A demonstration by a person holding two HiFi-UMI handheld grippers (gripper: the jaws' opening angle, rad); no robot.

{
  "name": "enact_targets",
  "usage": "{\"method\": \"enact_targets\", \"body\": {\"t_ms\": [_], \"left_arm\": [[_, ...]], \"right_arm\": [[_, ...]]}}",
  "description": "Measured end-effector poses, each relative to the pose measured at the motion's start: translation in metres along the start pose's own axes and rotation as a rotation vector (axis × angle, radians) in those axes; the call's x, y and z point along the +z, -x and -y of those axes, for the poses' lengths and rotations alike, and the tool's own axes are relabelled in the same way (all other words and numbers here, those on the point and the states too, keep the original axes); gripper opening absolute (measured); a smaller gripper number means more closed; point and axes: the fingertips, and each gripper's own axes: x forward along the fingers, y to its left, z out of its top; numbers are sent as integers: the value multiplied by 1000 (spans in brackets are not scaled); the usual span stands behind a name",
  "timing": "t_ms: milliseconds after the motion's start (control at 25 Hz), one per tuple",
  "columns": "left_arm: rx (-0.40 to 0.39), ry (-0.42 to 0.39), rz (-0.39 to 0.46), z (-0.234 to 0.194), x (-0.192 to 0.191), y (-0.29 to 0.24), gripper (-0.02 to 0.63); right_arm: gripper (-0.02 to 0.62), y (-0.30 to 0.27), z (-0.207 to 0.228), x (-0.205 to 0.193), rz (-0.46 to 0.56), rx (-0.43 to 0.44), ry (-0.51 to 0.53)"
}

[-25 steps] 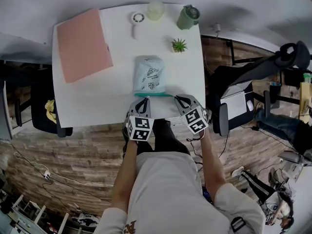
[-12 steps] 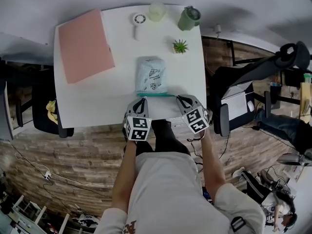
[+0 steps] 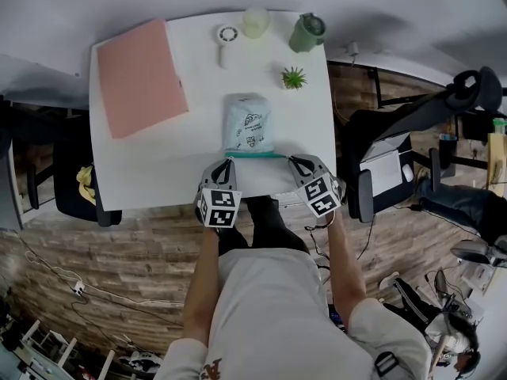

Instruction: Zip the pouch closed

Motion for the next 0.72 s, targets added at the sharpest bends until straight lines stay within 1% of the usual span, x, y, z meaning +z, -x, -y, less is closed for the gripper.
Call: {"method": "enact_targets", "body": {"t_ms": [200, 480, 560, 640, 720], "left_arm": [[-23, -6, -3, 1, -4, -2, 0], [-73, -34, -22, 1, -9, -2, 0], [-81, -47, -27, 0, -9, -2, 0], [-95, -60, -21, 0, -8, 2, 9], [-115, -71, -1, 1, -4, 8, 45]], "right_arm": [[5, -3, -1, -2, -6, -10, -16], [17, -6, -6, -5, -26, -47, 9], [32, -6, -8, -5, -27, -57, 3], [67, -3, -9, -3, -19, -74, -13], [102, 4, -10, 2, 5, -97, -37]]}}
